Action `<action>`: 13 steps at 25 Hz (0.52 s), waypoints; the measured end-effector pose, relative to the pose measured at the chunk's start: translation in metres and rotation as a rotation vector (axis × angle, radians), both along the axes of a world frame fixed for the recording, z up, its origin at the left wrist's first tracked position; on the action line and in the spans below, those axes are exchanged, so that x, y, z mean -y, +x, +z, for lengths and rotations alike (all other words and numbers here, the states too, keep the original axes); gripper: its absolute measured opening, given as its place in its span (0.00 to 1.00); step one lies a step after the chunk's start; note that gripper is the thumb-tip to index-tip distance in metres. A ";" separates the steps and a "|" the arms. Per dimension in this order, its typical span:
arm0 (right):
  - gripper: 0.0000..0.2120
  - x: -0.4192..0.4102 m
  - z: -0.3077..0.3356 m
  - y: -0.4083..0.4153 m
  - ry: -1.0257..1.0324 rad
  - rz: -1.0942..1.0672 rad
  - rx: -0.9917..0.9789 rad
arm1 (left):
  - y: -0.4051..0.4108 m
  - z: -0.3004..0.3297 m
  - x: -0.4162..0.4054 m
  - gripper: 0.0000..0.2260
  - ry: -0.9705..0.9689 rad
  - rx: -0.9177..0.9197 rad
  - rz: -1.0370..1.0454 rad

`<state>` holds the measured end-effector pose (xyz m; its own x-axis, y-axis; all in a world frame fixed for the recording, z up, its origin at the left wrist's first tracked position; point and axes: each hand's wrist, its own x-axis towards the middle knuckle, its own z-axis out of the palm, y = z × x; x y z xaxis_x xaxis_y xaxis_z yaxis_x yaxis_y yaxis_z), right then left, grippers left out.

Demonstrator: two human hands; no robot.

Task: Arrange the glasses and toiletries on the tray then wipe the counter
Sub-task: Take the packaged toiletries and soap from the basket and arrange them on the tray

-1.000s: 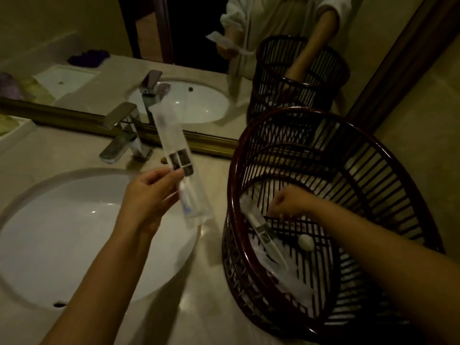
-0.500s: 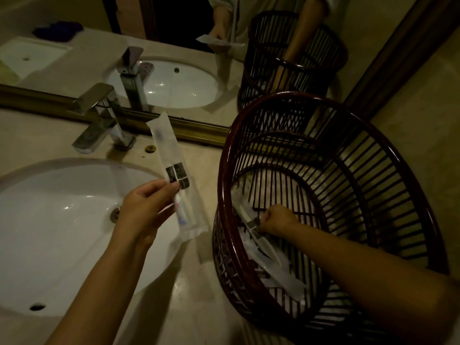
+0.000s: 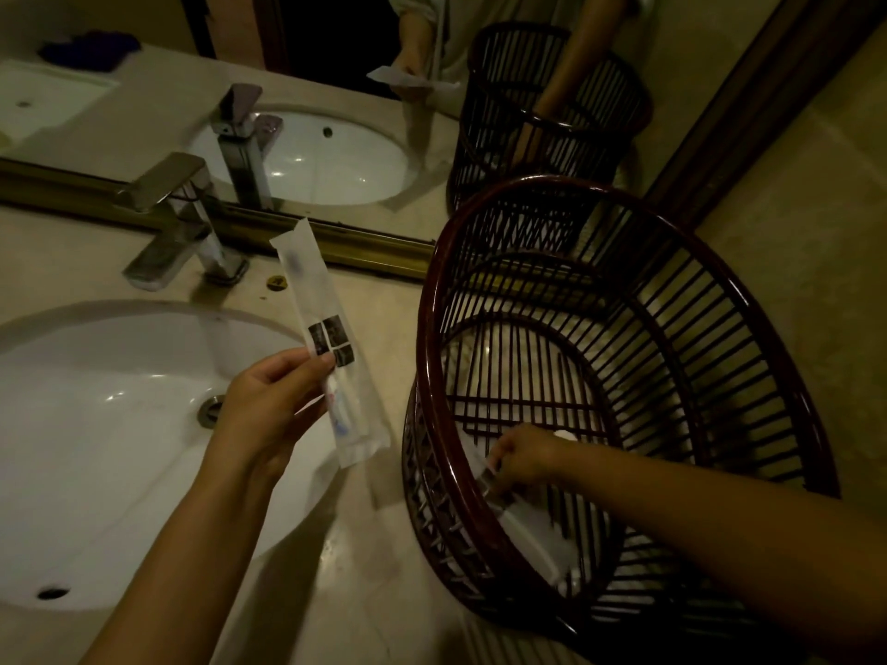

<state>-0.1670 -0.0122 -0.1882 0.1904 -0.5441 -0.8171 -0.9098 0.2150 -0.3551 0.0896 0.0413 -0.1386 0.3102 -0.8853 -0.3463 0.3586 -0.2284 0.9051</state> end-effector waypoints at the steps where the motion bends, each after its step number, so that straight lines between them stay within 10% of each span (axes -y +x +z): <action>1: 0.06 -0.002 -0.008 0.004 -0.033 0.015 -0.003 | 0.000 -0.001 -0.001 0.07 0.005 -0.003 0.000; 13: 0.04 0.031 0.023 0.006 -0.176 -0.030 -0.021 | -0.003 0.007 -0.003 0.07 0.013 0.002 -0.004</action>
